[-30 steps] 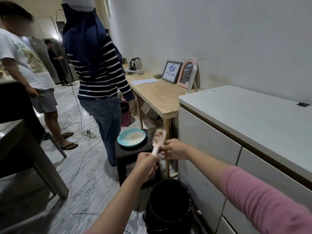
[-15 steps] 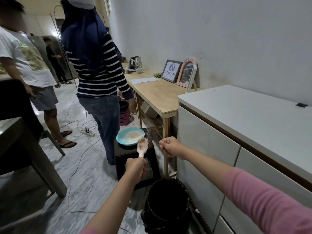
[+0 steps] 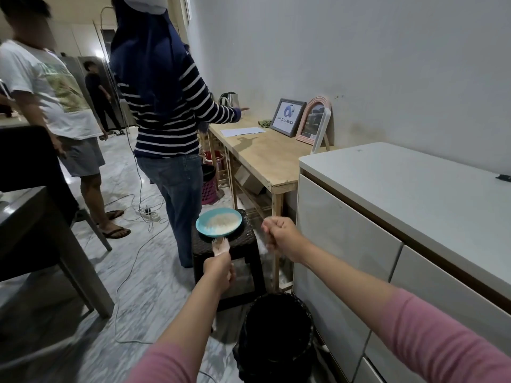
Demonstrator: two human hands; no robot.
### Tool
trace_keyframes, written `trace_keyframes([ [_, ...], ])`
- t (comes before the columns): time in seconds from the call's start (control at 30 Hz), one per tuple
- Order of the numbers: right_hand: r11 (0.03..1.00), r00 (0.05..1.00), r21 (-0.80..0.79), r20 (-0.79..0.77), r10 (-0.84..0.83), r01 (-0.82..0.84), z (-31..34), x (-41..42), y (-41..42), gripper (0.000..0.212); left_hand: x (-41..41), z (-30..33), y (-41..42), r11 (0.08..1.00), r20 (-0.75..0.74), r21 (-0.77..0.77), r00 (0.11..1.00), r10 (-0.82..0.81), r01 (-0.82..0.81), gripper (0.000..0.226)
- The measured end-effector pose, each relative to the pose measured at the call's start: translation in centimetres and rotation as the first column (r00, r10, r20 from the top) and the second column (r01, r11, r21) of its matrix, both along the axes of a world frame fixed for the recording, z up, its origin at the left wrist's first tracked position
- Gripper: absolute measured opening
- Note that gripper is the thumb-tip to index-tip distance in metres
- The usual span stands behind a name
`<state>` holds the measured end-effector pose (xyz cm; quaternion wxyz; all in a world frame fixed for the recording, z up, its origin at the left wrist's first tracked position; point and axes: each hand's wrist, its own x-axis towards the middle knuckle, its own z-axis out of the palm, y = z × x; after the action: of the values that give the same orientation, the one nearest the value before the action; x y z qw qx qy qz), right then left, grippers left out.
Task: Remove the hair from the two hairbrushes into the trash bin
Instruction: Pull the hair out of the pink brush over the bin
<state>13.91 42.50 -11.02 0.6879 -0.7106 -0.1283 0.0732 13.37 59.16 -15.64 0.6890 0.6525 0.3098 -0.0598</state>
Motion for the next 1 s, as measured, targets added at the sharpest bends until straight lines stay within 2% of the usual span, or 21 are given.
trace_keyframes([
  [0.1,0.998,0.992,-0.007,0.113,-0.061,0.062,2.3,0.3,-0.8,0.039,-0.2,-1.3,0.9,0.999,-0.045,0.038,0.999,0.011,-0.010,0.008],
  [0.2,0.967,0.980,-0.224,0.179,-0.083,0.123,2.8,0.5,-1.0,0.036,-1.0,-1.2,0.5,0.998,-0.046,0.063,0.999,-0.028,0.031,0.008],
  [0.3,0.853,0.984,-0.496,0.146,-0.100,0.161,1.4,0.9,-0.9,0.032,-1.4,-0.5,-0.1,0.994,-0.010,0.100,0.999,-0.037,0.038,0.018],
  [0.37,0.794,0.986,-0.585,0.106,-0.126,0.164,0.2,1.3,-0.9,0.027,-1.3,-0.2,-0.2,0.992,0.002,0.119,0.999,-0.043,0.042,0.005],
  [0.5,0.691,0.984,-0.706,0.051,-0.173,0.158,-1.4,2.2,-0.9,0.014,-1.2,0.4,0.0,0.987,0.022,0.144,0.997,-0.079,0.075,0.023],
  [0.6,0.673,0.989,-0.739,-0.086,-0.119,0.017,-1.8,2.7,-0.9,0.045,-1.2,0.8,0.1,0.979,0.020,0.169,0.993,-0.116,0.111,0.031],
  [0.67,0.696,0.982,-0.713,-0.181,-0.062,-0.088,-1.6,2.8,-0.8,0.063,-1.3,1.1,0.0,0.973,0.029,0.189,0.990,-0.139,0.131,0.026],
  [0.7,0.692,0.979,-0.714,-0.198,-0.048,-0.111,-1.5,2.8,-0.7,0.066,-1.4,1.4,0.0,0.973,0.033,0.188,0.989,-0.145,0.136,0.020],
  [0.8,0.640,0.990,-0.767,-0.116,-0.080,-0.038,-1.4,2.9,-0.4,0.051,-1.7,1.9,-0.2,0.969,0.042,0.179,0.983,-0.178,0.168,0.004],
  [0.9,0.647,0.978,-0.748,0.014,-0.207,0.148,-1.5,3.1,-0.5,0.020,-1.7,1.8,-0.1,0.967,0.046,0.165,0.978,-0.203,0.193,0.008],
  [0.93,0.649,0.967,-0.735,0.037,-0.252,0.197,-1.5,3.2,-0.5,0.015,-1.7,1.7,-0.1,0.965,0.044,0.165,0.976,-0.213,0.203,0.009],
  [1.0,0.646,0.946,-0.710,0.093,-0.310,0.281,-1.4,3.4,-0.7,0.021,-1.6,1.5,-0.2,0.962,0.046,0.168,0.973,-0.228,0.217,0.010],
])
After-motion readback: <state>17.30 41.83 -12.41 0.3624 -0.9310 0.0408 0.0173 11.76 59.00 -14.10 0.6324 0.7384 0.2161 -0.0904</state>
